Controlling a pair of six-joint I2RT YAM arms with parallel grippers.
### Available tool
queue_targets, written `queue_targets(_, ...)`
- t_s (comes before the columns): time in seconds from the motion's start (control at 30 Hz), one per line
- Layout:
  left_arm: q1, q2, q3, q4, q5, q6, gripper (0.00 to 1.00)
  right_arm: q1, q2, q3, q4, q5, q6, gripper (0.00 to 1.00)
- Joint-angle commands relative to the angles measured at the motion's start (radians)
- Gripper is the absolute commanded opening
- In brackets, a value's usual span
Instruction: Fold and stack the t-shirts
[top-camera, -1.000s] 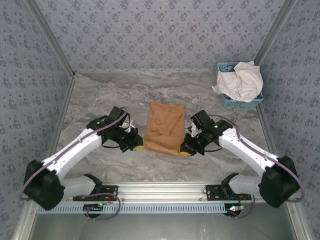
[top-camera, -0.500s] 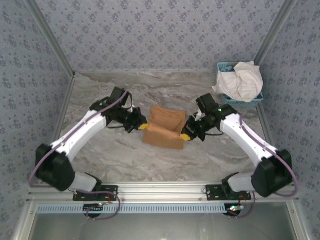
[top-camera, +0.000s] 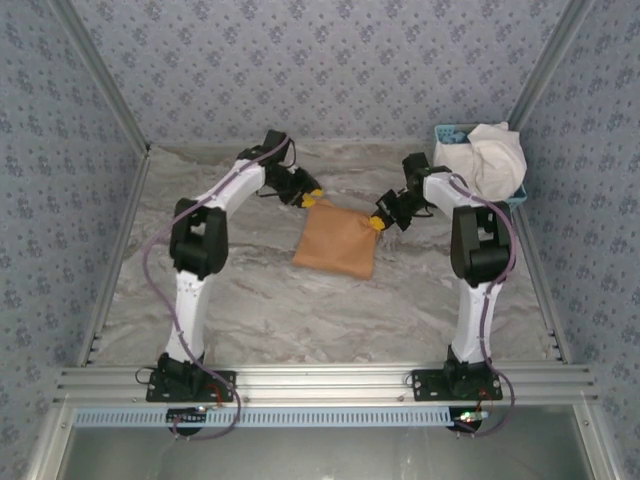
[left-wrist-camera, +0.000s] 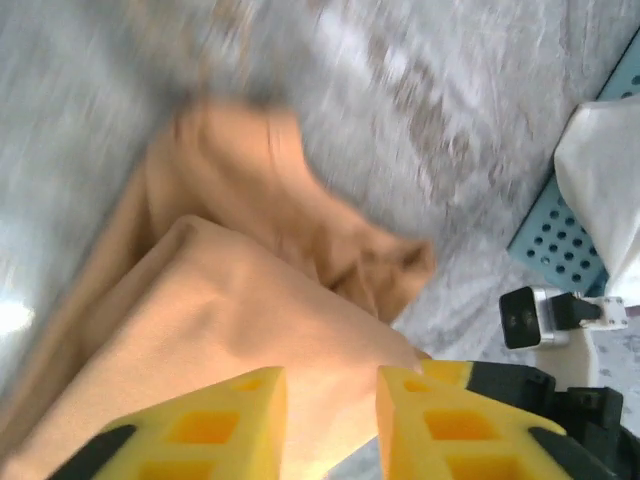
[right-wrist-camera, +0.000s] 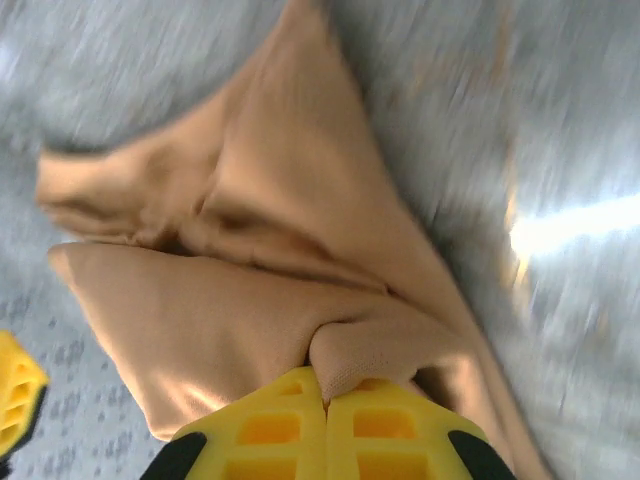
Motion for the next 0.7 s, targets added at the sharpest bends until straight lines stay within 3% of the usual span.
queue_targets(0.0,0.001,0.046,0.188,-0.114,-0.037,0.064,0.46,-0.02,0.037,0.078,0.08,0.042,-0.01,0.23)
queue_targets(0.03,0.0,0.044,0.219,-0.166,-0.075,0.087,0.47,-0.022,0.043,0.089,0.135,0.024,-0.009,0.34)
queue_targets(0.1,-0.009,-0.013,0.2,-0.227,-0.143,0.119,0.47,-0.027,0.041,0.135,0.144,0.021,-0.059,0.43)
queue_targets(0.23,-0.051,-0.293,-0.181,-0.106,-0.217,0.064,0.46,-0.044,-0.031,0.131,0.132,0.03,-0.138,0.49)
queue_targets(0.37,-0.111,-0.578,-0.629,0.11,-0.217,-0.181,0.46,-0.068,-0.162,-0.005,0.132,0.041,-0.147,0.49)
queue_targets(0.47,-0.189,-0.712,-0.855,0.286,-0.25,-0.419,0.46,-0.067,-0.271,-0.125,0.158,0.064,-0.149,0.47)
queue_targets(0.67,-0.37,-0.691,-0.954,0.535,-0.382,-0.815,0.51,-0.031,-0.518,-0.375,0.205,0.087,-0.132,0.44)
